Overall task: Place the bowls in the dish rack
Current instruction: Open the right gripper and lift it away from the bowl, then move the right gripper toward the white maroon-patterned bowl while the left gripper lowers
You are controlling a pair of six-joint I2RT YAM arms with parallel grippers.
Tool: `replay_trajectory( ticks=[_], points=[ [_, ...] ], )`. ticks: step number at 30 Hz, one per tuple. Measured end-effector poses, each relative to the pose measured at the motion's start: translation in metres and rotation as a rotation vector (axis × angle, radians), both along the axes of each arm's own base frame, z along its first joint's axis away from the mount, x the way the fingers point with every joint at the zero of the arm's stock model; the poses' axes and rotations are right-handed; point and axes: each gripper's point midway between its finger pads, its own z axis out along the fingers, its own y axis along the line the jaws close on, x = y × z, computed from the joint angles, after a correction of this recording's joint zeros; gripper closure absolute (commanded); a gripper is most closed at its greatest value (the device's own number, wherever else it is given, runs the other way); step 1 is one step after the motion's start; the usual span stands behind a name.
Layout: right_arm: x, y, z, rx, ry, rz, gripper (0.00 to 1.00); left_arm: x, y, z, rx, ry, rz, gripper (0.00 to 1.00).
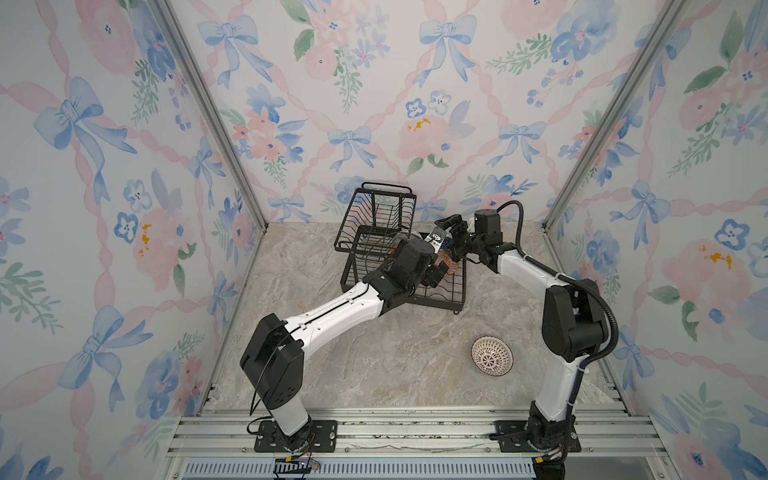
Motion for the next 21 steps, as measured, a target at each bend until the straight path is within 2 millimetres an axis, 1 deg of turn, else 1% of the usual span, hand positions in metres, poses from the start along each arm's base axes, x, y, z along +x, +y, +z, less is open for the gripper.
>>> replay_trajectory(
  ticks=[9, 21],
  points=[
    [-0.005, 0.0, -0.015, 0.009, 0.021, -0.005, 0.03, -0.001, 0.001, -0.001, 0.0, 0.0, 0.0, 0.02],
    [-0.005, 0.001, -0.014, 0.013, 0.011, -0.004, 0.03, -0.002, 0.002, 0.0, -0.001, -0.001, 0.0, 0.02]
  ],
)
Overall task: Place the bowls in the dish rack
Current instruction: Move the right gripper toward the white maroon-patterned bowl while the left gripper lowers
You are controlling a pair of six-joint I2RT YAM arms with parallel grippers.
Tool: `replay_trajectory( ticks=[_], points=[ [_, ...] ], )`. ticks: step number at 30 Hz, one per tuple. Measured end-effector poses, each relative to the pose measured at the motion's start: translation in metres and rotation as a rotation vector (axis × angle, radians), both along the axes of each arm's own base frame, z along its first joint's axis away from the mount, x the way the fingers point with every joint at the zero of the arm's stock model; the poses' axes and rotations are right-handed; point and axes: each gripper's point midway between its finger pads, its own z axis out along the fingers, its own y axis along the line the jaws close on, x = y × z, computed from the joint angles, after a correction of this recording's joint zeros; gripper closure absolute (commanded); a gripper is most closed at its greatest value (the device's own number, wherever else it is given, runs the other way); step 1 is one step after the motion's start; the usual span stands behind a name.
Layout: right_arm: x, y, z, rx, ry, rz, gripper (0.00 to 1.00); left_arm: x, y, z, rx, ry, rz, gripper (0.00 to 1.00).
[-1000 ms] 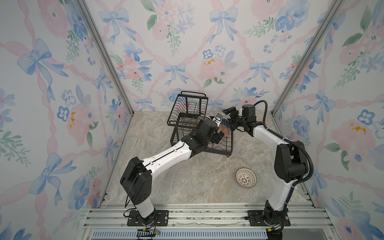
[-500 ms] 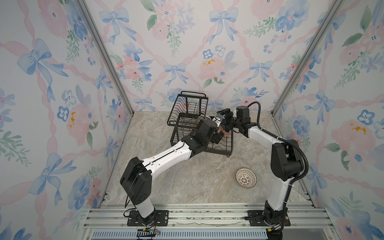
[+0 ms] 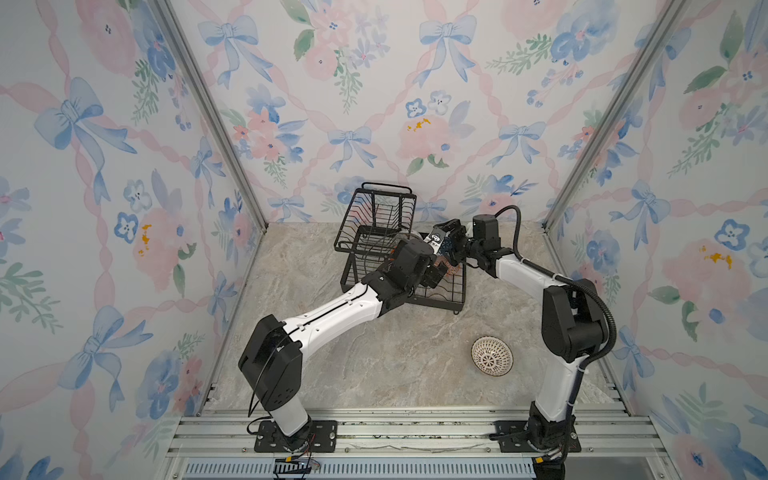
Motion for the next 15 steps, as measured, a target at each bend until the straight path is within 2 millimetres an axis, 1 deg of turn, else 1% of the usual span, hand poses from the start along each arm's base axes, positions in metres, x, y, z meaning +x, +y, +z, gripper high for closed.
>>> replay_trajectory(
  ticks=[5, 9, 12, 15],
  points=[
    [0.001, -0.002, 0.002, -0.006, -0.006, 0.0, 0.03, 0.0, 0.0, 0.0, 0.0, -0.001, 0.0, 0.02],
    [0.001, -0.005, 0.007, -0.026, -0.016, 0.001, 0.03, 0.0, 0.0, 0.0, 0.0, -0.001, 0.0, 0.02],
    [-0.001, -0.01, 0.019, -0.058, -0.036, 0.002, 0.03, 0.0, 0.0, 0.001, 0.0, -0.001, 0.0, 0.02],
    [-0.004, -0.013, 0.035, -0.084, -0.072, 0.008, 0.03, 0.0, 0.0, 0.001, -0.001, 0.0, 0.0, 0.02]
  ],
)
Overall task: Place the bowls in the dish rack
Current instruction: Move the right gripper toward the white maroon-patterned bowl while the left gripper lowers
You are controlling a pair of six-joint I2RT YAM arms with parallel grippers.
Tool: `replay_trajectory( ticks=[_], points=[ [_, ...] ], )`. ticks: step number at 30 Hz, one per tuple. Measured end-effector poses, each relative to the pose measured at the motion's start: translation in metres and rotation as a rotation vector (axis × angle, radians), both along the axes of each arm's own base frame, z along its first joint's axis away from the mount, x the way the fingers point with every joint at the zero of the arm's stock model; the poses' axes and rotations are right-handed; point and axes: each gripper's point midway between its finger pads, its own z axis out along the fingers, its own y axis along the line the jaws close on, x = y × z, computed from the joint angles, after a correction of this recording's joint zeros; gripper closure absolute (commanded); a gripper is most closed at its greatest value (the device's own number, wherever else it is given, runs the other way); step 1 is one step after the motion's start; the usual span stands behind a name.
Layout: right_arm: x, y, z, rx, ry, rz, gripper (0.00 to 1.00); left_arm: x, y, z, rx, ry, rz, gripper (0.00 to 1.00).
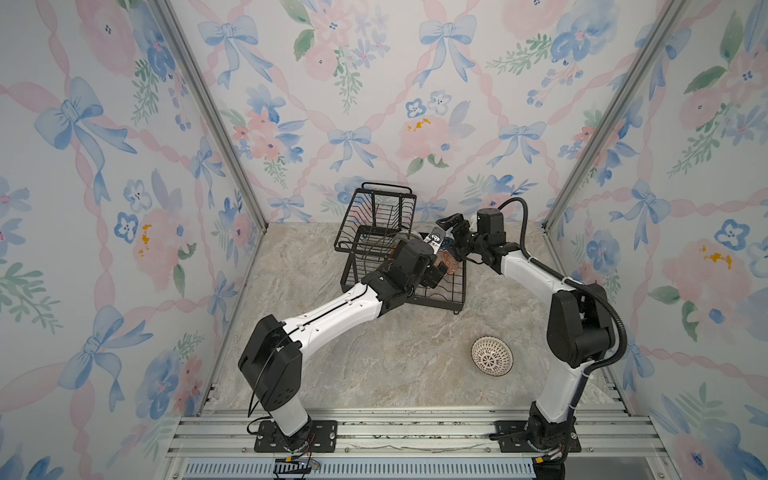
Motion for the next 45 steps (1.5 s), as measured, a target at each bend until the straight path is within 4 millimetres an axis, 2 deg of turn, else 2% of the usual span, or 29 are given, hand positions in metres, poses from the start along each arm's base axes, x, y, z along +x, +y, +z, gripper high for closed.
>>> replay_trajectory(
  ticks=[6, 10, 13, 16, 20, 22, 26, 30, 34, 38, 45],
  points=[
    [-0.018, -0.019, 0.017, -0.132, -0.028, -0.004, 0.03, 0.0, 0.0, 0.001, -0.011, 0.003, 0.004, 0.02],
    [-0.044, -0.041, 0.023, -0.294, -0.047, 0.004, 0.03, 0.0, 0.0, 0.003, -0.023, 0.008, 0.01, 0.02],
    [-0.068, -0.063, 0.02, -0.388, -0.038, 0.009, 0.03, 0.0, 0.0, 0.007, -0.034, 0.011, 0.015, 0.02],
    [-0.082, -0.084, 0.001, -0.47, 0.019, 0.022, 0.01, 0.003, 0.0, 0.018, -0.049, -0.001, 0.029, 0.02],
    [-0.104, -0.097, -0.039, -0.566, 0.127, 0.08, 0.12, 0.006, -0.003, 0.035, -0.088, -0.021, 0.041, 0.02],
    [-0.116, -0.099, -0.058, -0.597, 0.171, 0.117, 0.25, 0.007, -0.005, 0.04, -0.105, -0.024, 0.044, 0.02],
    [-0.135, -0.1, -0.084, -0.633, 0.239, 0.166, 0.36, 0.004, -0.009, 0.041, -0.125, -0.019, 0.045, 0.02],
    [-0.138, -0.094, -0.096, -0.66, 0.256, 0.21, 0.42, 0.002, -0.012, 0.04, -0.147, -0.006, 0.048, 0.02],
    [-0.136, -0.086, -0.12, -0.677, 0.306, 0.254, 0.45, -0.001, -0.015, 0.039, -0.175, 0.01, 0.052, 0.02],
    [-0.135, -0.083, -0.144, -0.691, 0.364, 0.28, 0.55, -0.006, -0.019, 0.034, -0.196, 0.032, 0.052, 0.02],
    [-0.117, -0.079, -0.145, -0.712, 0.353, 0.28, 0.7, -0.014, -0.026, 0.024, -0.2, 0.058, 0.041, 0.02]
  ],
)
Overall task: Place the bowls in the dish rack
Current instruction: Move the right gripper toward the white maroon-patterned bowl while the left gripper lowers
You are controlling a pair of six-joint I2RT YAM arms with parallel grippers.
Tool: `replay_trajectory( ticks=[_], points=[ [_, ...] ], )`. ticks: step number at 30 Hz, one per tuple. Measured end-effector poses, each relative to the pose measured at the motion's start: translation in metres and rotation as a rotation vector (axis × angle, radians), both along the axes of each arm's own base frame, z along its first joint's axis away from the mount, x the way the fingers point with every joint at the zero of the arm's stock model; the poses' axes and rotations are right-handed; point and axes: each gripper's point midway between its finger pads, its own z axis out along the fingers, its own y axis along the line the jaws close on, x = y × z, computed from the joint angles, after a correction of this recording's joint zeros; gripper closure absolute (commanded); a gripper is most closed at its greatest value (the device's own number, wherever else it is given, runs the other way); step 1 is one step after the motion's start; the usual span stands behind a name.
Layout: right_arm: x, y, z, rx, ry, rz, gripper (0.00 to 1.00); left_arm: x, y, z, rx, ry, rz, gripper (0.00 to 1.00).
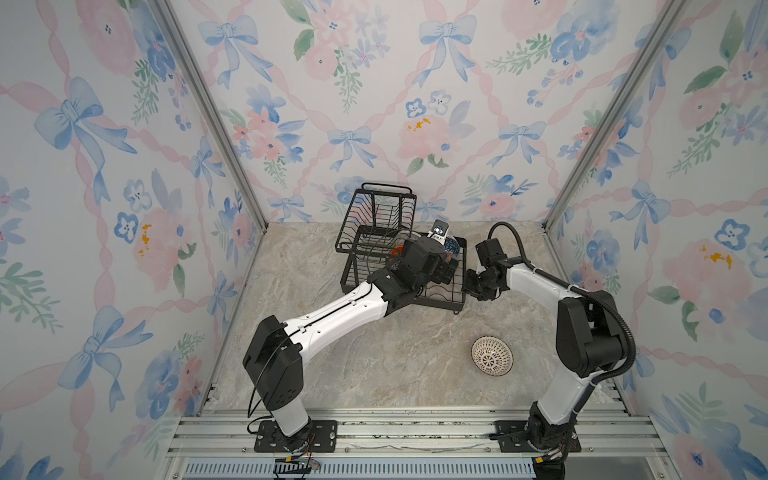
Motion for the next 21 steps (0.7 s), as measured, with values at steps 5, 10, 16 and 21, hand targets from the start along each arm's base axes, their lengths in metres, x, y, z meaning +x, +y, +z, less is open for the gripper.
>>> replay_trajectory(
  ticks=[5, 10, 16, 21],
  points=[
    [0.013, 0.003, -0.004, -0.006, -0.001, 0.001, 0.79, -0.003, -0.004, 0.0, -0.01, 0.006, -0.013, 0.02],
    [0.022, 0.003, -0.005, -0.032, 0.003, 0.014, 0.9, -0.001, -0.01, -0.006, -0.003, 0.016, -0.022, 0.02],
    [0.032, -0.003, -0.005, -0.096, 0.015, 0.046, 0.96, -0.001, -0.015, -0.011, 0.0, 0.03, -0.038, 0.02],
    [0.049, -0.007, -0.004, -0.132, 0.004, 0.05, 0.98, -0.003, -0.019, -0.009, -0.028, 0.043, -0.049, 0.02]
  ],
)
